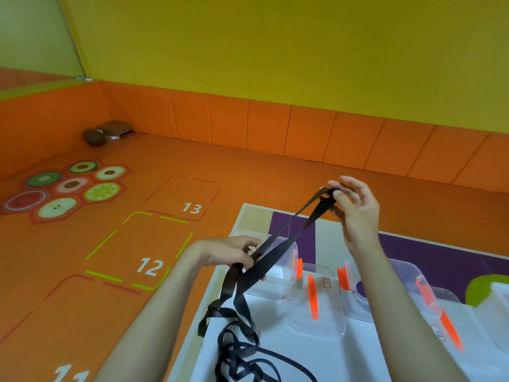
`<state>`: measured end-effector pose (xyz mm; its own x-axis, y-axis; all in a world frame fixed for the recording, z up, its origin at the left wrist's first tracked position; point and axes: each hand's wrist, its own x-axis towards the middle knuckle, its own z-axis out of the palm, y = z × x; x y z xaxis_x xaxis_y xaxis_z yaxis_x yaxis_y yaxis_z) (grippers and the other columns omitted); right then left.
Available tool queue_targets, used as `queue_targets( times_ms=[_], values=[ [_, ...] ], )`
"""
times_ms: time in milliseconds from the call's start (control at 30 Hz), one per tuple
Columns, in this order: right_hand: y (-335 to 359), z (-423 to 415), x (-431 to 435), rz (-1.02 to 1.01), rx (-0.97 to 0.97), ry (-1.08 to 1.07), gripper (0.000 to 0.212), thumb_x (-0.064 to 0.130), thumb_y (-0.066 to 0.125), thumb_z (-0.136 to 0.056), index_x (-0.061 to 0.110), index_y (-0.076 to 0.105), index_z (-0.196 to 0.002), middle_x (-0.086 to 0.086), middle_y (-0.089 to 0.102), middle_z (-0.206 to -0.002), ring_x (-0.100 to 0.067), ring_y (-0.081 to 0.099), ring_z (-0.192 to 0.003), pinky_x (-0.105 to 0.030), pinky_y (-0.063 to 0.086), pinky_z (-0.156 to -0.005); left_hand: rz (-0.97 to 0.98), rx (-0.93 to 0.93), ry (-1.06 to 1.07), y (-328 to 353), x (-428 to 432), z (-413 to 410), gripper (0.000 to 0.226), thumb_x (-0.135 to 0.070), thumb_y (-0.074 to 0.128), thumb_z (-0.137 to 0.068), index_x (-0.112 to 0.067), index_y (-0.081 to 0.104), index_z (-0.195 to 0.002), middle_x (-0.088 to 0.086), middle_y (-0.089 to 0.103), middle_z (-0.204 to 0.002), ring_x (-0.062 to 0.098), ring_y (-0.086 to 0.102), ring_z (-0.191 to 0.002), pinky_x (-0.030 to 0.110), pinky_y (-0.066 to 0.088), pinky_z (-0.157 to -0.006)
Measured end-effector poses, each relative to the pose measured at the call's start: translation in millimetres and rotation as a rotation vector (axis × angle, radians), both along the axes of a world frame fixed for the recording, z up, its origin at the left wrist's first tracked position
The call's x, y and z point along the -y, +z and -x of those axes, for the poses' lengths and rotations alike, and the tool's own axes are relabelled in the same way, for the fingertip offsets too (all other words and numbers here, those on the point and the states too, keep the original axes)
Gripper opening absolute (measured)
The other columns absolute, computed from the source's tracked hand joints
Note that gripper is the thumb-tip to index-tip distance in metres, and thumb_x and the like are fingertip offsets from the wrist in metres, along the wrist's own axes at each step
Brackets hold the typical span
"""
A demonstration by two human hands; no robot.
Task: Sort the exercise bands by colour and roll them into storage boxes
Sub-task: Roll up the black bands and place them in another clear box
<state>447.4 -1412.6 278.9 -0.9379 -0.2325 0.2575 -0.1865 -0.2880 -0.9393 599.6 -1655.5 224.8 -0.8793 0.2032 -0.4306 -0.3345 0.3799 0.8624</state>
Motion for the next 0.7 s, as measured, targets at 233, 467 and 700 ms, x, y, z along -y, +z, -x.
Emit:
queue_targets(
  times_ms=[233, 467, 700],
  values=[
    [-2.9, 9.7, 11.4, 0.035, 0.069, 0.029, 0.028, -0.001, 0.062, -0.1, 0.01, 0.062, -0.125, -0.011, 0.076, -0.119, -0.028, 0.075, -0.11, -0.031, 0.061, -0.081, 0.001, -0.056, -0.138, 1.6, -3.3, 0.7, 0.039, 0.007, 0.045, -0.08, 0.002, 0.066, -0.112, 0.011, 0.075, -0.127, 0.029, 0.061, -0.133, 0.041, 0.045, -0.096],
    [-11.7, 17.8, 16.7, 0.166, 0.153, 0.105, 0.028, -0.004, 0.061, -0.1, 0.006, 0.06, -0.126, -0.019, 0.073, -0.124, -0.036, 0.071, -0.117, -0.043, 0.059, -0.1, -0.082, -0.021, -0.061, -11.9, -20.7, 1.1, 0.045, 0.007, 0.04, -0.086, -0.005, 0.072, -0.116, -0.009, 0.075, -0.112, 0.021, 0.055, -0.1, 0.026, 0.04, -0.072],
    [-11.0, 23.6, 9.5, 0.136, 0.119, 0.122, 0.027, -0.001, 0.062, -0.1, 0.009, 0.062, -0.125, -0.017, 0.074, -0.123, -0.036, 0.07, -0.119, -0.039, 0.058, -0.098, -0.096, -0.129, 0.063, -14.0, -21.4, -2.7, 0.013, -0.016, 0.072, -0.098, -0.029, 0.075, -0.1, -0.003, 0.067, -0.101, 0.014, 0.064, -0.09, 0.028, 0.055, -0.081]
  ],
)
